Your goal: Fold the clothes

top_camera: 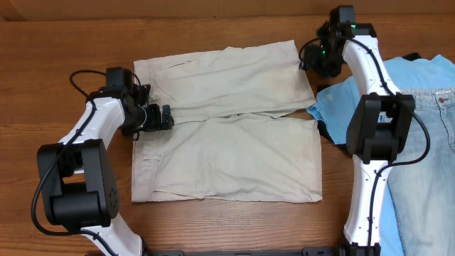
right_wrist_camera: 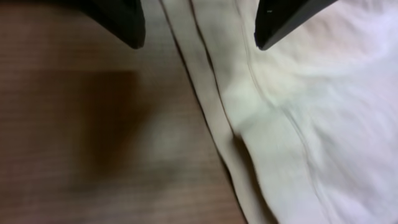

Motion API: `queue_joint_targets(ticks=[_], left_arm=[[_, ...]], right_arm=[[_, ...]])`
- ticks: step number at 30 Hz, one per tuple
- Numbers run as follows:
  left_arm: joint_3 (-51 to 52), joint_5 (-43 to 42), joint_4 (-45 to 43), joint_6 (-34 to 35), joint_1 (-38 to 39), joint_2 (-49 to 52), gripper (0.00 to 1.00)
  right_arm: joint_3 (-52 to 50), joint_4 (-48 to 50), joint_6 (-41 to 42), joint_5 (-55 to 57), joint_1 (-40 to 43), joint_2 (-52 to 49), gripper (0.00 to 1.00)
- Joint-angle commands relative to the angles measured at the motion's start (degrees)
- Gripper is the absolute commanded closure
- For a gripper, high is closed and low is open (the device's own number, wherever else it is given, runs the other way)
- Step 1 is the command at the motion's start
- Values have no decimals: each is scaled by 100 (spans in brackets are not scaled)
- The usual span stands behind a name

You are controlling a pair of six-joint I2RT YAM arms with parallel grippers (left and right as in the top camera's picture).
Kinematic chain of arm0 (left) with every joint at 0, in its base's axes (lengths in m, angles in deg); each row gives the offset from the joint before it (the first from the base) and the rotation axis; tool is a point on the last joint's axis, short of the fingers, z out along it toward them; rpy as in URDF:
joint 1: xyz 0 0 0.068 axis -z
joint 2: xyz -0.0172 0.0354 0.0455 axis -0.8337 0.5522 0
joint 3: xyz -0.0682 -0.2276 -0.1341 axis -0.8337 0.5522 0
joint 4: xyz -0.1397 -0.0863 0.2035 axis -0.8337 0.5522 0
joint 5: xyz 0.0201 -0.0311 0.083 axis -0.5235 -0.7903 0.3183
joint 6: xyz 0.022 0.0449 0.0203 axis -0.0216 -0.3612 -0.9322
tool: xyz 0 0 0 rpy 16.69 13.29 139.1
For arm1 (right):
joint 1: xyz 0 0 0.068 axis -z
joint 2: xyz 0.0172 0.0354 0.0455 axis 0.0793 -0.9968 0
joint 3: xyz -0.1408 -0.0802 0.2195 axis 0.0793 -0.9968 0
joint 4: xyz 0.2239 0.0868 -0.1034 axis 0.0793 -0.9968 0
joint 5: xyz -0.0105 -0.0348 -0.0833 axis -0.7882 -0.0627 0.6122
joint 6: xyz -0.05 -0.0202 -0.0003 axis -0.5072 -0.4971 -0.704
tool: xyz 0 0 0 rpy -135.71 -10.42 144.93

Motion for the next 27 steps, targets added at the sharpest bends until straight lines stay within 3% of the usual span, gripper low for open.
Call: queue_joint_targets(ticks=[1,3,4,7,9,13,15,19,23,25,27], left_arm=[[-74,28,-9,-85,-26,55,0],[-74,28,-39,-85,-26,55,9],[-76,28,-61,-85,-26,55,14],[-74,26,-81,-83,-24,55,44],[-74,26,-76,-83,-24,55,53],[-76,31,-76,-85,-28,55,45],[-90,33,-81,-85,-42,52,14],[-297,-260,35,-70,-149,52,9],[-802,-1008,164,-131,-334,52,21],[-1060,-1493,61,-129,-411,52,37],[-1185,-1749,-197,-127,-411,52,60]], right_arm=[[122,-236,39,-142,33,247,60],[9,-363,39,-146,-2,181,88],[-92,-378,37,-195,-20,164,95],[-361,-428,15,-337,-72,164,96],[-501,-487,20,-334,-83,164,96],[-942,-369,103,-160,-81,164,96],[-1279,-81,492,391,-68,164,96],[-1357,44,697,715,55,175,96],[-1025,-186,378,437,122,424,96],[-791,-297,280,234,122,691,95],[-566,-439,275,44,111,981,93]])
